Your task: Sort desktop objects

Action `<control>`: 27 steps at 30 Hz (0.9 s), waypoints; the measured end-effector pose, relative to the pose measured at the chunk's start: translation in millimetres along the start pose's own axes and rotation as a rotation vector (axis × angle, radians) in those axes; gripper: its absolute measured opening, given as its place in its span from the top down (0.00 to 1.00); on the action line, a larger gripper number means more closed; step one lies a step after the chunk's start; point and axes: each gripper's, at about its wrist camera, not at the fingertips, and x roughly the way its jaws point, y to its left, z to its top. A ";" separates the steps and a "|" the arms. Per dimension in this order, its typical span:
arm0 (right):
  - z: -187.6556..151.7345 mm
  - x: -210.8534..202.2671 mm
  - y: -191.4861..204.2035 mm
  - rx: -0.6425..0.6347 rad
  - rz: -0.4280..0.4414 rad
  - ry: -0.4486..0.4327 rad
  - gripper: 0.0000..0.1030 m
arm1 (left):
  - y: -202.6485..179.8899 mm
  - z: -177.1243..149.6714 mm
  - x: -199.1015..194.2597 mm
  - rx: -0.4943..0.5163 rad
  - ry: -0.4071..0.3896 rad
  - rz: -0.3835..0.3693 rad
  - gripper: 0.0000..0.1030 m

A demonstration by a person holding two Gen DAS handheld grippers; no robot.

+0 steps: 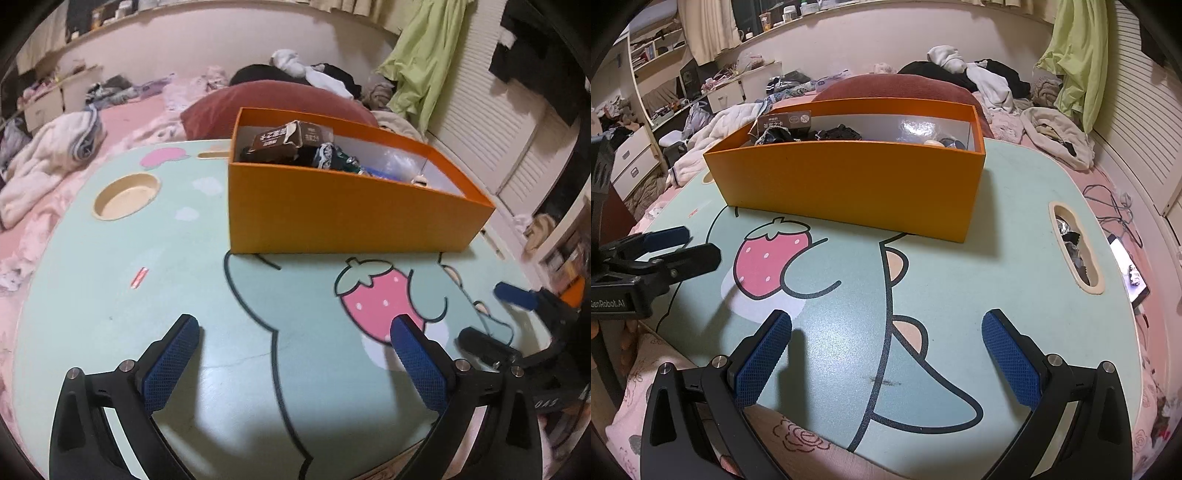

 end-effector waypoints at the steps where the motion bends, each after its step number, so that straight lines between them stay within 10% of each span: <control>1: 0.0 0.4 0.3 -0.002 -0.002 0.001 0.01 | -5.2 -1.3 0.8 0.024 0.006 0.014 0.01; 27: 0.2 1.2 -1.3 -0.005 -0.009 0.003 0.01 | -35.0 -17.8 -2.0 0.096 -0.013 0.094 0.00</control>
